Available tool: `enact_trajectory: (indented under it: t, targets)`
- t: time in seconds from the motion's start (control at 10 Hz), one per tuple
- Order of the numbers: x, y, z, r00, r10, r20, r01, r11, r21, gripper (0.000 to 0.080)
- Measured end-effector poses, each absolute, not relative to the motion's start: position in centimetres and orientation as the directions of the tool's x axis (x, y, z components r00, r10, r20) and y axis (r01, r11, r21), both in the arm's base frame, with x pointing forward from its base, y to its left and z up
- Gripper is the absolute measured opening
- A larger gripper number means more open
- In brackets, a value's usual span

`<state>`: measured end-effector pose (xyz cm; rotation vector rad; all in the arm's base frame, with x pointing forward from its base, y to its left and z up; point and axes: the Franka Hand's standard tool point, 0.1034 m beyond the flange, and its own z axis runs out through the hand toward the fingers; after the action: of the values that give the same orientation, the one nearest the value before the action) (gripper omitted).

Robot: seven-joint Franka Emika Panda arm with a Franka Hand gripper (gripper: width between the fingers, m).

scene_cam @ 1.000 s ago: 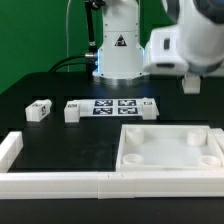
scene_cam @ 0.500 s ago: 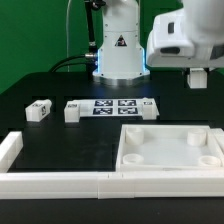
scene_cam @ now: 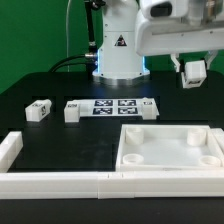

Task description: Assemble one leg

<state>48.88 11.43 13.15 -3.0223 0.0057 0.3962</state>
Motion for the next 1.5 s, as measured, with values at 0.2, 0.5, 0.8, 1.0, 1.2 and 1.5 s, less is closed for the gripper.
enact_trajectory:
  t: [0.2,0.5,0.8,1.0,1.2,1.5]
  targets:
    - [49.2,11.6,13.0,0.999,-0.006,-0.047,-0.010,-0.995,-0.095,0.0290]
    - [50.3,11.7,13.0,0.972,-0.001,0.235,0.023,-0.995,-0.101,0.0290]
    - [55.2,11.5,11.5,0.917,0.128,0.377,0.161,-0.985,-0.056,0.0290]
    - [56.6,11.6,11.8,0.912,0.147,0.383,0.180,-0.982,-0.051,0.0290]
    - [56.7,11.5,11.9,0.900,0.143,0.412,0.178,-0.983,-0.047,0.0290]
    - [57.8,11.4,11.0,0.901,0.142,0.410,0.176,-0.983,-0.047,0.0290]
